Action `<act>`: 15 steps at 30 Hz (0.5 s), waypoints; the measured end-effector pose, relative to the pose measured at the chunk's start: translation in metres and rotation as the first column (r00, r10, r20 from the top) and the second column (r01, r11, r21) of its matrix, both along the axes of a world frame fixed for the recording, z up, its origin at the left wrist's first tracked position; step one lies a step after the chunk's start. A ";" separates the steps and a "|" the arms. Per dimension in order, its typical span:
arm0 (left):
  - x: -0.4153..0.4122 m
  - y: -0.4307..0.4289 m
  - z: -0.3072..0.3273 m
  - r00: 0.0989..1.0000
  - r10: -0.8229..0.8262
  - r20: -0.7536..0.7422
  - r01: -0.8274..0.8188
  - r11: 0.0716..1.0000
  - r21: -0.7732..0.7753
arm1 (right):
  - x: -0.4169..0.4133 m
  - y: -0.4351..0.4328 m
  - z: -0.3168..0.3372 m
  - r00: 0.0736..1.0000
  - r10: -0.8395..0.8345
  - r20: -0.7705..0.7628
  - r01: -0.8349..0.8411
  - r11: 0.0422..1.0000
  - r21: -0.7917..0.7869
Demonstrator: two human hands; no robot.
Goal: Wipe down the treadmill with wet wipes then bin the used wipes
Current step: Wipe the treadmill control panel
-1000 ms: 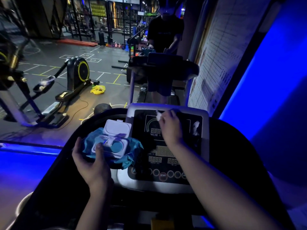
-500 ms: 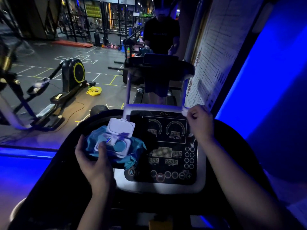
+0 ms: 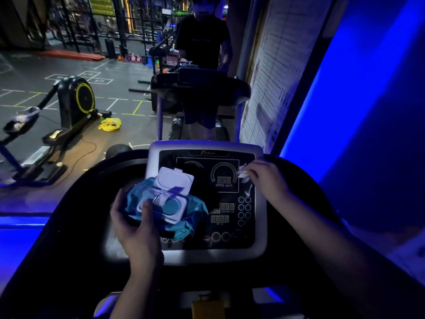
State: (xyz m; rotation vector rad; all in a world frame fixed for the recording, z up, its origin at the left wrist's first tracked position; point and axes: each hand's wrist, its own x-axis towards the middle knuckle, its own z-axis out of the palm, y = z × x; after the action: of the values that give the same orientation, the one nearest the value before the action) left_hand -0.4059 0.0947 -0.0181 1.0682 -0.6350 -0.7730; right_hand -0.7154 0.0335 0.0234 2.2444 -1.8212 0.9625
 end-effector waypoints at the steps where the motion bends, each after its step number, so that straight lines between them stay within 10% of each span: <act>1: -0.002 0.000 -0.002 1.000 -0.003 -0.001 0.003 1.000 0.004 | 0.001 0.004 -0.003 0.999 0.023 -0.023 -0.023 1.000 0.013; 7: -0.003 0.000 -0.001 1.000 0.020 -0.017 -0.020 1.000 -0.019 | -0.014 -0.009 0.019 0.917 -0.113 0.382 0.148 0.987 -0.062; 15: -0.015 0.005 0.006 0.996 0.093 -0.020 -0.094 0.992 -0.080 | -0.010 0.000 0.005 0.993 0.073 -0.089 -0.077 0.996 -0.040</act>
State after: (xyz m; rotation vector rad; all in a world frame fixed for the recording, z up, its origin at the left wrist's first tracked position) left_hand -0.4211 0.0999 -0.0125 1.0100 -0.5939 -0.6690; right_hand -0.7249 0.0333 0.0286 2.3057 -1.6755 0.8904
